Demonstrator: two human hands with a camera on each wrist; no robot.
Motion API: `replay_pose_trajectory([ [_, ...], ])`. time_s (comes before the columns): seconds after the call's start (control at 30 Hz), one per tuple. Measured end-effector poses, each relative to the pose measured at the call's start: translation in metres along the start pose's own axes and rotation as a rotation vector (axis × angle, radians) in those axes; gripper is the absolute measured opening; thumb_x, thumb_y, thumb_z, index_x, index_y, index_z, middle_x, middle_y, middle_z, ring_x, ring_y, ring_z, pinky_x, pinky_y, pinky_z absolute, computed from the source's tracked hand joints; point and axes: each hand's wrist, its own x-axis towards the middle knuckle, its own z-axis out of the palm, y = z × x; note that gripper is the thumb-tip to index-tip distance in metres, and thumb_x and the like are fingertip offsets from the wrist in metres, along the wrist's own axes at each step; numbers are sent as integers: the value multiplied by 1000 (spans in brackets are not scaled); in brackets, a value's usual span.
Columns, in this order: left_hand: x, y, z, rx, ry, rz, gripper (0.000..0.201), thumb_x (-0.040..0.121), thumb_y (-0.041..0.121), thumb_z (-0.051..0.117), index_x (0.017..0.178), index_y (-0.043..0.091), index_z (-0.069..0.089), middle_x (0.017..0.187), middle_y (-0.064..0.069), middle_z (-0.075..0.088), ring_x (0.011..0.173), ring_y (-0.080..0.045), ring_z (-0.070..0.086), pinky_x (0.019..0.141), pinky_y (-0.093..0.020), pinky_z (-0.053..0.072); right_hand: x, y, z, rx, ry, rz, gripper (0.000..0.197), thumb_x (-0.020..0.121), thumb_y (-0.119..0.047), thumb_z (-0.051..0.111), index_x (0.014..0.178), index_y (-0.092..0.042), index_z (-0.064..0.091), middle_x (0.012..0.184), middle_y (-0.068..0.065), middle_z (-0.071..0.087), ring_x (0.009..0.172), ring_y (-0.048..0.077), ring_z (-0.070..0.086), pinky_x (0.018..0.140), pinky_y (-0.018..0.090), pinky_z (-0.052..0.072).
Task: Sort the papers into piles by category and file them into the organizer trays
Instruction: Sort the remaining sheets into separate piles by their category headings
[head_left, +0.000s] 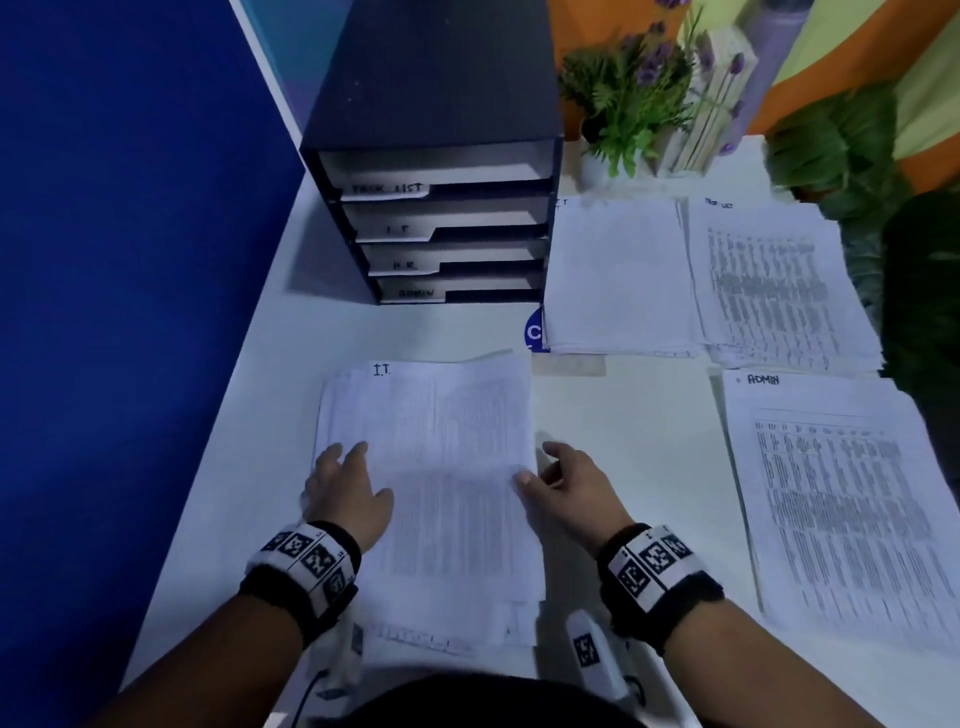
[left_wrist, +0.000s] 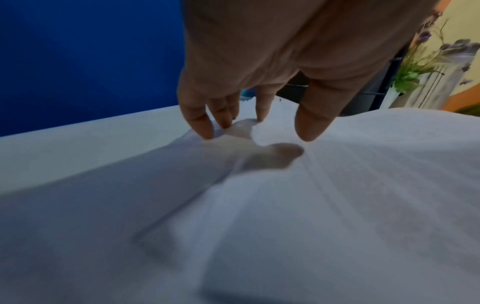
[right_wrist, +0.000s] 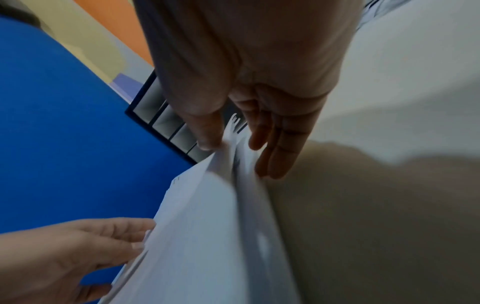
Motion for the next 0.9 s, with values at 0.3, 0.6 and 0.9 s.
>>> replay_pose_trajectory([
  [0.3,1,-21,2,-122,31,236,57,89,27,64,142,15,45,150,-4,34,137,-23,36,115,-36,28,-6,-2,24,-17,282,79,33,82,-9,57,63,-16,31,58,-1,40,55,16,38,50,25,32],
  [0.6,3,-21,-4,-35,3,142,64,85,36,66,140,15,42,147,-5,25,135,-27,32,114,-31,26,-13,21,1,192,327,287,7,76,-6,63,82,-4,61,80,15,68,74,32,63,64,39,55],
  [0.9,-1,-14,1,-443,-65,48,30,91,28,60,116,13,58,109,-5,59,104,-25,56,85,-25,40,-24,11,31,452,227,259,21,72,-13,66,85,1,58,75,16,65,68,27,61,67,48,57],
])
